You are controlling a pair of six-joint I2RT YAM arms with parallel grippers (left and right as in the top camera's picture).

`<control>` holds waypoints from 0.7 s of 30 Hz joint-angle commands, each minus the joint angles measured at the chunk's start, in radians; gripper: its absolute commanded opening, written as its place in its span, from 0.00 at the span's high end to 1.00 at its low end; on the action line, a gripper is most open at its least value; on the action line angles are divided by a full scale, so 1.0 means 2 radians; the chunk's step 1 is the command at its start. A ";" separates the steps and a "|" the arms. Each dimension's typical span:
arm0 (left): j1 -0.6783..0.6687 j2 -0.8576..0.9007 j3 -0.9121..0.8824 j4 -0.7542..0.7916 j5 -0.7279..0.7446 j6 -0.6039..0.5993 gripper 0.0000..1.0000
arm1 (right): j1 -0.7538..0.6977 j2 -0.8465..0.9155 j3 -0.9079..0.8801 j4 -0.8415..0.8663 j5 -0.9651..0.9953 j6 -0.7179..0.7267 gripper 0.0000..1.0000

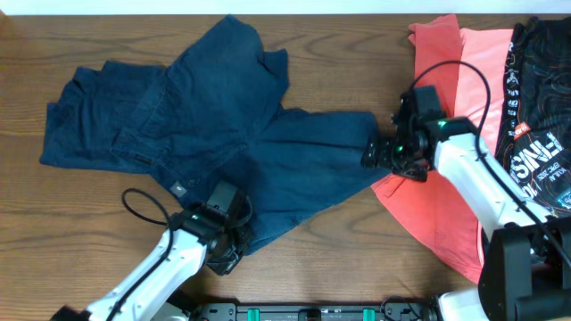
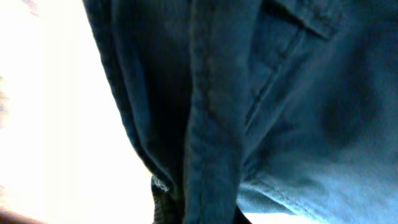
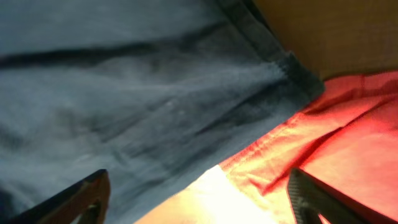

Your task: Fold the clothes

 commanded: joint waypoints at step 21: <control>0.003 -0.145 0.008 -0.127 -0.103 0.042 0.94 | 0.049 0.008 -0.104 0.131 -0.023 0.099 0.33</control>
